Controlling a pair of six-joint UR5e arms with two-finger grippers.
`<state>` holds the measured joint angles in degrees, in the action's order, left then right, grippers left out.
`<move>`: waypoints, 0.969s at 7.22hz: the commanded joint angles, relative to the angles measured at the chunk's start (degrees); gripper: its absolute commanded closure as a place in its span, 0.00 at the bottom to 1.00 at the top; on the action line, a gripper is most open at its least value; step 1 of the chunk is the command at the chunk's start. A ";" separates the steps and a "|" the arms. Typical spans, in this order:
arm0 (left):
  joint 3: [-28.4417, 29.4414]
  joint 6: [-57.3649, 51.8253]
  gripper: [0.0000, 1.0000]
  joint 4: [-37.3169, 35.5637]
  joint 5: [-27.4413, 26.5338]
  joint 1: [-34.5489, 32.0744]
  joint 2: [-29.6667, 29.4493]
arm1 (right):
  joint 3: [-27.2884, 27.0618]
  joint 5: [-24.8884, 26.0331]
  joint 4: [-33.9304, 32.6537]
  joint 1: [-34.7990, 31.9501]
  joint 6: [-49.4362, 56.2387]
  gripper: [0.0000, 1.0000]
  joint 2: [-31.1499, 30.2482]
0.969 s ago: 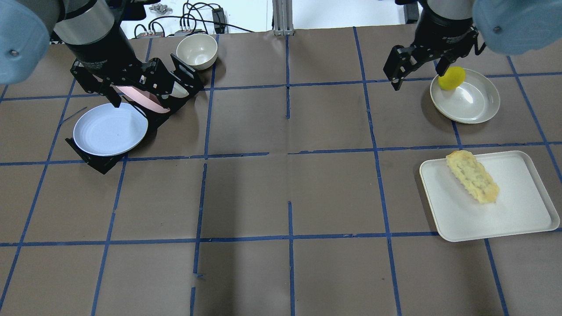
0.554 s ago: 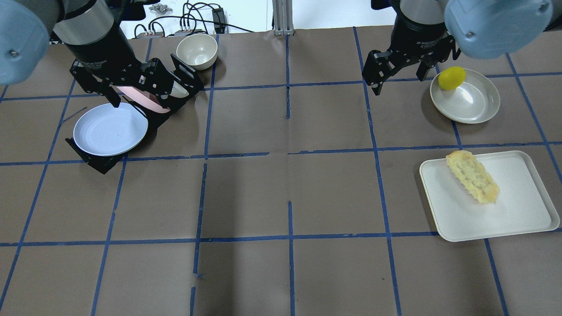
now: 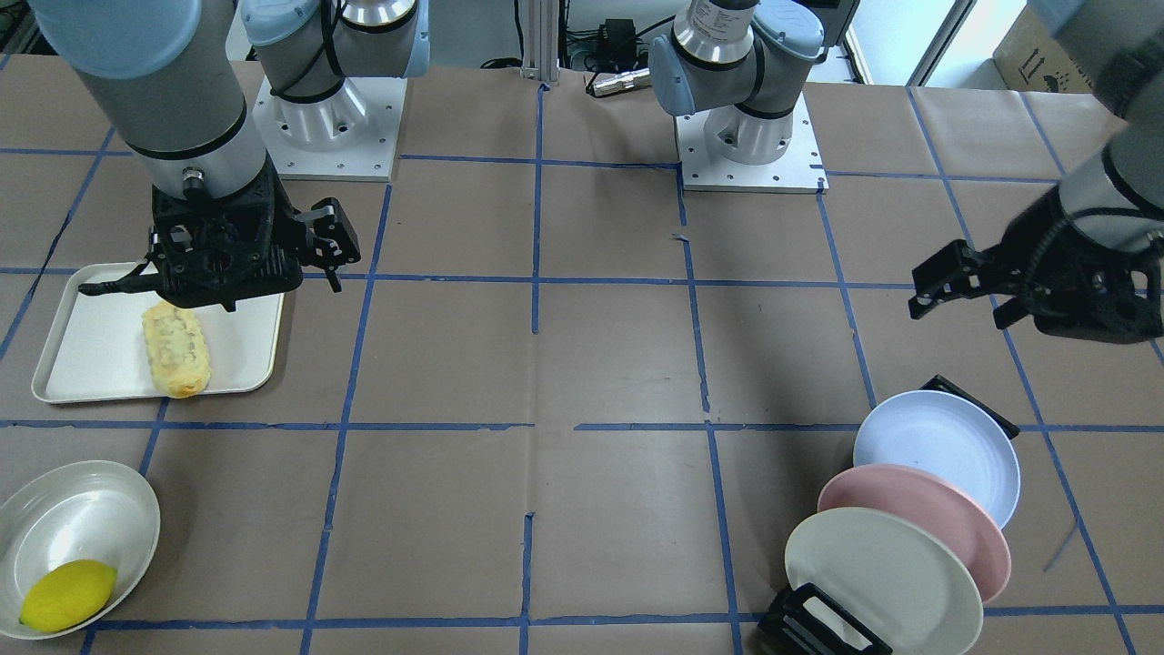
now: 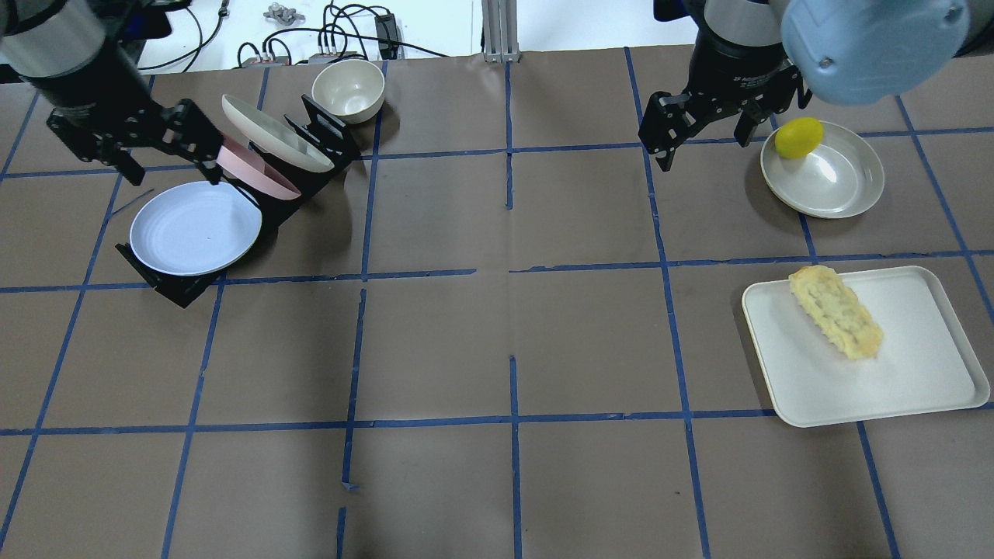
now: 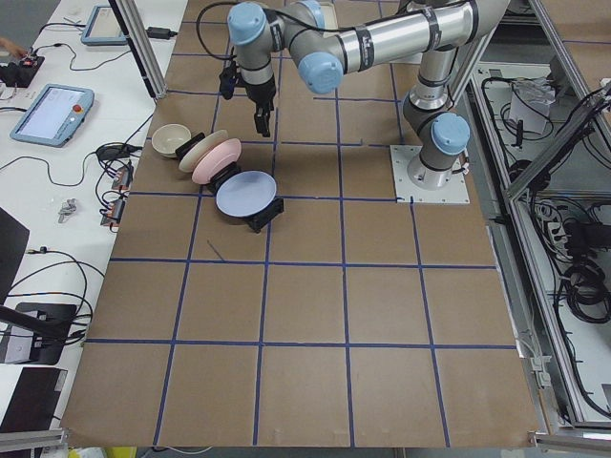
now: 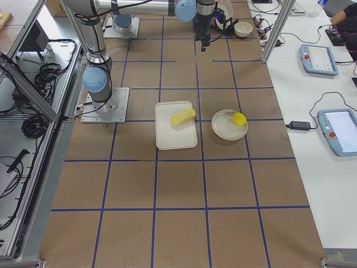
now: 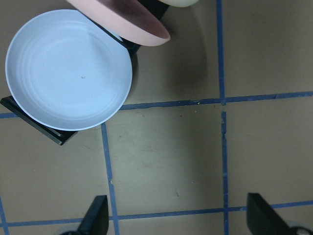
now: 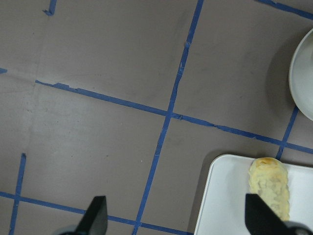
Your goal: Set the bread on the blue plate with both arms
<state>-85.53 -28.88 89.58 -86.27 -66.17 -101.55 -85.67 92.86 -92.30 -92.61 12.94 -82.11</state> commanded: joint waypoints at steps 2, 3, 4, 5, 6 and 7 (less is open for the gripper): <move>8.32 -13.45 0.00 -4.14 2.85 7.36 -15.38 | -3.17 -0.13 -0.87 5.21 10.18 0.01 0.19; 13.32 -15.75 0.00 -4.06 2.95 7.98 -20.74 | -7.89 -0.31 -4.61 12.29 18.44 0.01 0.19; 17.37 -18.29 0.00 -4.06 3.04 8.94 -25.92 | -15.16 -1.18 -12.22 20.11 27.92 0.01 0.19; 20.20 -18.41 0.00 -3.62 2.95 9.39 -29.37 | -20.54 -1.10 -19.08 24.01 31.58 0.01 -0.24; 20.14 -18.49 0.02 -3.44 3.04 9.39 -30.97 | -24.33 -1.53 -21.93 25.01 34.84 0.01 0.19; 19.53 -18.32 0.07 -3.01 5.39 9.39 -31.68 | -27.94 -2.06 -28.31 27.02 38.26 0.01 0.45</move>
<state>-66.09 -47.14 86.13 -82.67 -56.88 -131.45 -108.63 91.36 -113.71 -68.30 46.60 -81.95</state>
